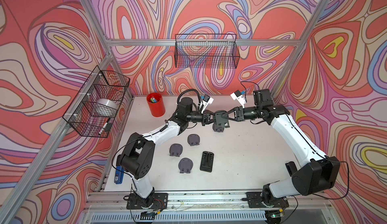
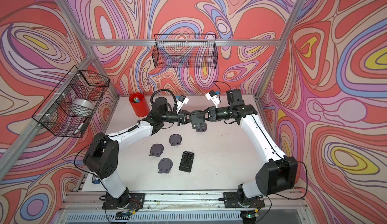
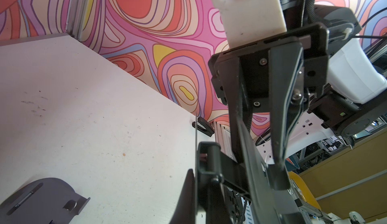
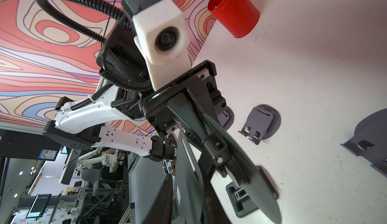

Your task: Open the phone stand

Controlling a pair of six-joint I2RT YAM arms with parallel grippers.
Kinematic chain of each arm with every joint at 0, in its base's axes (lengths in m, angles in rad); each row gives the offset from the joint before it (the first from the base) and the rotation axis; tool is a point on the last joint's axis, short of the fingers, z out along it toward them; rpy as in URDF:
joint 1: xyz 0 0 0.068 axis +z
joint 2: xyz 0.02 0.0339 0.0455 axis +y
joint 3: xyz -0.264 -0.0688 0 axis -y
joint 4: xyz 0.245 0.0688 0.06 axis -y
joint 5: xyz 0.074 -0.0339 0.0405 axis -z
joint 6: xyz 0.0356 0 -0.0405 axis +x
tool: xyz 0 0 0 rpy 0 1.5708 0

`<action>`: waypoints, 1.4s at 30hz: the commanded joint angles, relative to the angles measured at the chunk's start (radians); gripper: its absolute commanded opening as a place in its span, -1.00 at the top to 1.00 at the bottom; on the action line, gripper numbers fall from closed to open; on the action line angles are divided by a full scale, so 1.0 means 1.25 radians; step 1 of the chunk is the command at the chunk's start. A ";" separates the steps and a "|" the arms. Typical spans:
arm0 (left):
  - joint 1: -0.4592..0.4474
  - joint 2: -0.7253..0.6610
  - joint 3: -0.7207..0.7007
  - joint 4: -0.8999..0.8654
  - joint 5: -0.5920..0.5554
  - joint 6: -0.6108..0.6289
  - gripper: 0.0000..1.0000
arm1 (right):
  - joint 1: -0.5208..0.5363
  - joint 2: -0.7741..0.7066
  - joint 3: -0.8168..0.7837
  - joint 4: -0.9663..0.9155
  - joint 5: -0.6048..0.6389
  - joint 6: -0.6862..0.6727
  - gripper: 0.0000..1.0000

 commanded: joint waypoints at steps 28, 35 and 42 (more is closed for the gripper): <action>0.005 0.088 0.076 -0.200 -0.022 0.004 1.00 | 0.035 -0.046 0.022 0.091 -0.096 0.008 1.00; 0.010 0.111 0.077 -0.197 -0.022 -0.025 1.00 | 0.038 -0.057 0.033 0.090 -0.112 -0.004 1.00; 0.018 0.143 0.078 -0.181 -0.001 -0.086 1.00 | 0.053 -0.086 0.051 0.067 -0.103 -0.050 1.00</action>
